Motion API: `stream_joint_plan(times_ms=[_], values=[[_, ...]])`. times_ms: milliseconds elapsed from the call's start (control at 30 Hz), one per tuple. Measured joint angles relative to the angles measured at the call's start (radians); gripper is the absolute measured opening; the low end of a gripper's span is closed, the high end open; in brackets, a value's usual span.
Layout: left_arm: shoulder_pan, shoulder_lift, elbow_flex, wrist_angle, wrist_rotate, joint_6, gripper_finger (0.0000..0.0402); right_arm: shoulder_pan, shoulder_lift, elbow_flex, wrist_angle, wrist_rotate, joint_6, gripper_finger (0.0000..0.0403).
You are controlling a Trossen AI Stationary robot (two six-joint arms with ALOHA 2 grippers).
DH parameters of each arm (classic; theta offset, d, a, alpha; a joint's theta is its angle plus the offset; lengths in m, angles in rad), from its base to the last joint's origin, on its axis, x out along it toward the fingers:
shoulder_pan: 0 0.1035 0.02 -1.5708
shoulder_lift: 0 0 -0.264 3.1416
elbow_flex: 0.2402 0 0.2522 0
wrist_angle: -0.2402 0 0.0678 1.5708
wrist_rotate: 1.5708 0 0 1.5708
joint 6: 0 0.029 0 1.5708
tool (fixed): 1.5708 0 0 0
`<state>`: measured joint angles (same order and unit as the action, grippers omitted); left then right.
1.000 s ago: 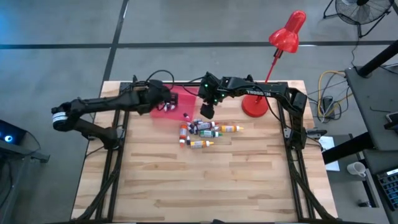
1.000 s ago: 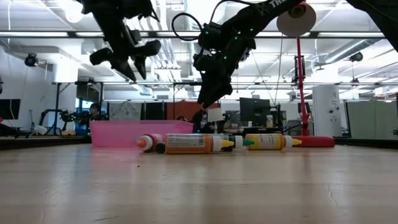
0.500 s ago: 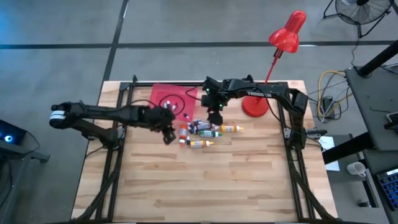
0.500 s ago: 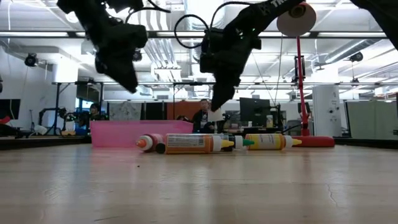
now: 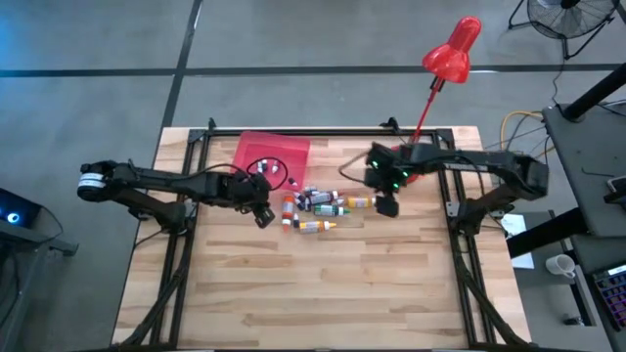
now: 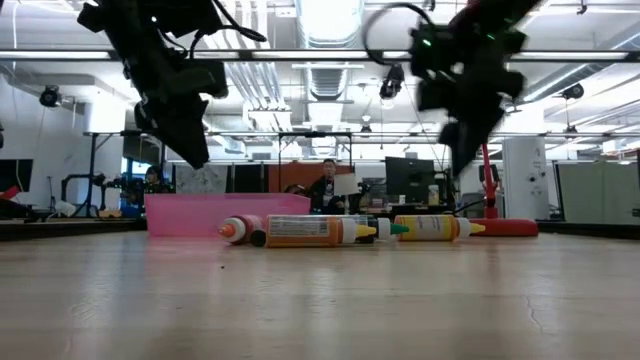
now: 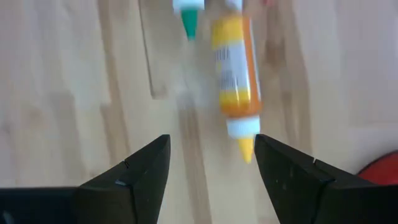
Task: Pick & Place food coloring
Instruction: Put the big yellow food coloring bottle into the red bin
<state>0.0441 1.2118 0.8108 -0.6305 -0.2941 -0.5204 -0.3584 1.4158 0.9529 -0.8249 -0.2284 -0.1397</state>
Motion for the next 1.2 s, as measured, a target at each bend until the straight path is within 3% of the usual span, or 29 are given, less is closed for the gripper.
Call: stream_joint_plan(times_ms=[200, 333, 533, 967, 1200], values=[[0.000, 0.000, 0.000, 0.029, -0.039, 0.052, 0.0131, 0.000, -0.083, -0.205, 0.170, 0.034, -0.094, 0.0226], [0.000, 0.000, 0.000, 0.029, -0.040, 0.048, 0.0131, -0.004, -0.088, -0.247, 0.258, 0.158, -0.077, 0.0226], [0.000, 0.000, 0.000, 0.035, -0.040, 0.004, 0.0131, -0.001, -0.040, -0.306, 0.393, 0.169, -0.182, 0.0226], [0.000, -0.001, 0.000, 0.036, -0.040, -0.065, 0.0131, -0.001, 0.106, -0.287, 0.476, 0.167, -0.156, 0.0218], [0.000, -0.001, 0.000, 0.036, -0.040, -0.086, 0.0131, 0.001, 0.117, -0.268, 0.477, 0.166, -0.186, 0.0158]])
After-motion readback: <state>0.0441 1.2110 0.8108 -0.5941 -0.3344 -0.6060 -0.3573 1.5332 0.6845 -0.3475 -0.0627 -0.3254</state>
